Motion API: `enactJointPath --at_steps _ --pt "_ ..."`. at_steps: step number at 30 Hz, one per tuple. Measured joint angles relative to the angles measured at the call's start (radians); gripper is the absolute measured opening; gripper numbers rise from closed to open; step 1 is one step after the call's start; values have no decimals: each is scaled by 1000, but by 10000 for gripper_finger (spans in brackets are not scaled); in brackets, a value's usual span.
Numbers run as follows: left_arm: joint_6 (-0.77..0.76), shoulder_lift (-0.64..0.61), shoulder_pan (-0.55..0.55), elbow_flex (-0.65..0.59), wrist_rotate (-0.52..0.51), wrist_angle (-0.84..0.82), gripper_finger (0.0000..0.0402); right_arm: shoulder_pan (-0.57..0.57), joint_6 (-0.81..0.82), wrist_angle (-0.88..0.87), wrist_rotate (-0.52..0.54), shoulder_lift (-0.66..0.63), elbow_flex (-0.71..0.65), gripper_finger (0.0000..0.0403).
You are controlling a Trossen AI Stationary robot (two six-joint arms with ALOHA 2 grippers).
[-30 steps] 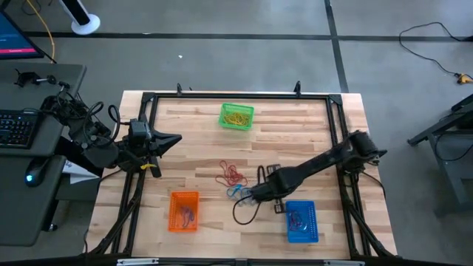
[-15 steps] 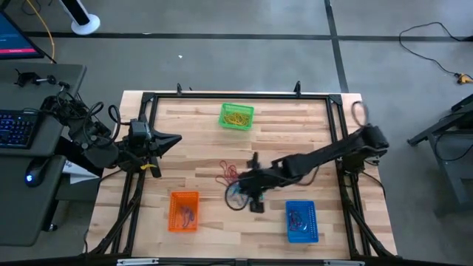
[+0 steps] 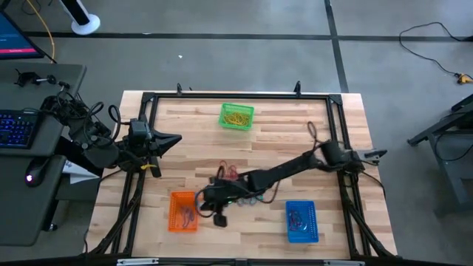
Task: Sort rubber bands into baskets
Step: Put the blue rubber band into the orange bin, then put the red rubber band into the blue bin
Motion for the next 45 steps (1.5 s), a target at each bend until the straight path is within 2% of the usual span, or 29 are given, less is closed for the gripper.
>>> enactJointPath --at_steps 7,13,16,21,25,28,32,36,40,42,45 --pt "-11 0 0 0 0 0 1 0 73 -62 -30 223 330 0" --pt "-11 0 0 0 0 1 1 0 188 -121 -21 315 459 9" --pt "-4 0 0 0 0 1 1 -2 220 -130 -21 313 466 46" --pt "-2 0 0 0 0 1 1 -11 236 -163 -31 299 467 153" --pt "-1 0 0 0 0 -1 1 -26 174 -311 -71 290 548 221" --pt "1 0 0 0 0 -5 1 -41 100 -412 -80 290 609 246" --pt "9 0 0 0 0 -8 1 -65 40 -467 -82 244 592 251" --pt "15 0 0 0 0 -10 1 -96 -87 -688 -62 189 599 252" --pt "25 0 0 0 0 -9 1 -131 -184 -873 -11 138 545 252" --pt "26 0 0 0 0 -9 1 -156 -196 -899 -10 110 491 252" --pt "25 0 0 0 0 -9 1 -203 -159 -851 0 48 368 252"
